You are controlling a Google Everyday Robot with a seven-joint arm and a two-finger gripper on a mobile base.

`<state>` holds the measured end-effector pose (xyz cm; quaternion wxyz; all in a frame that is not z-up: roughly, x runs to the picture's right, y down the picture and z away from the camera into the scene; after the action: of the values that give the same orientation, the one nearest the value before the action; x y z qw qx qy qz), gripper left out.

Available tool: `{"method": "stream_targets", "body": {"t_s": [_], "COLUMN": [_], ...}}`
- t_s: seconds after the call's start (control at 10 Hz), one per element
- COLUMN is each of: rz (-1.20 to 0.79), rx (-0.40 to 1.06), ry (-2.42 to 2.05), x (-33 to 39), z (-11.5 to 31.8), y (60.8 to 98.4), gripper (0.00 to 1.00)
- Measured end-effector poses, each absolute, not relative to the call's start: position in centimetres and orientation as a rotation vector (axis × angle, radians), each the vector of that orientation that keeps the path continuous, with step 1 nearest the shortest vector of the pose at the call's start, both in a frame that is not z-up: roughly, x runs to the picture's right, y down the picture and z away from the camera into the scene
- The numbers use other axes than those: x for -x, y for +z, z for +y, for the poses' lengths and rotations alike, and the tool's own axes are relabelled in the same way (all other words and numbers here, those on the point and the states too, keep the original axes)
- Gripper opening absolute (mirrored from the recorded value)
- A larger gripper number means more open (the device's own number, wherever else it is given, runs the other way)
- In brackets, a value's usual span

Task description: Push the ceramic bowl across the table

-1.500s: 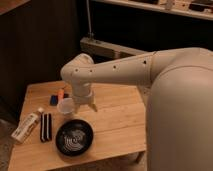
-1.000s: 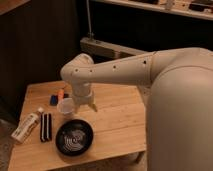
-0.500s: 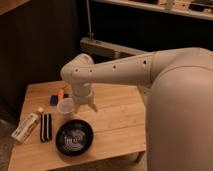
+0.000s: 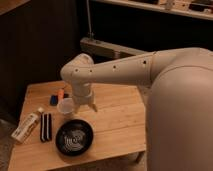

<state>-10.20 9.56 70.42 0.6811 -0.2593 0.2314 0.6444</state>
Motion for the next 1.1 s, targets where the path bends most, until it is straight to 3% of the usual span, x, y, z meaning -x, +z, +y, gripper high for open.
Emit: {"method": "stream_targets", "body": {"t_s": [0.5, 1.1], "rz": [0.519, 0.356], "rx": [0.584, 0.752], "ry": [1.443, 1.351], "x": [10.2, 14.9], "z": [9.6, 10.9], "y": [70.4, 68.5], "gripper": [0.65, 0.61]}}
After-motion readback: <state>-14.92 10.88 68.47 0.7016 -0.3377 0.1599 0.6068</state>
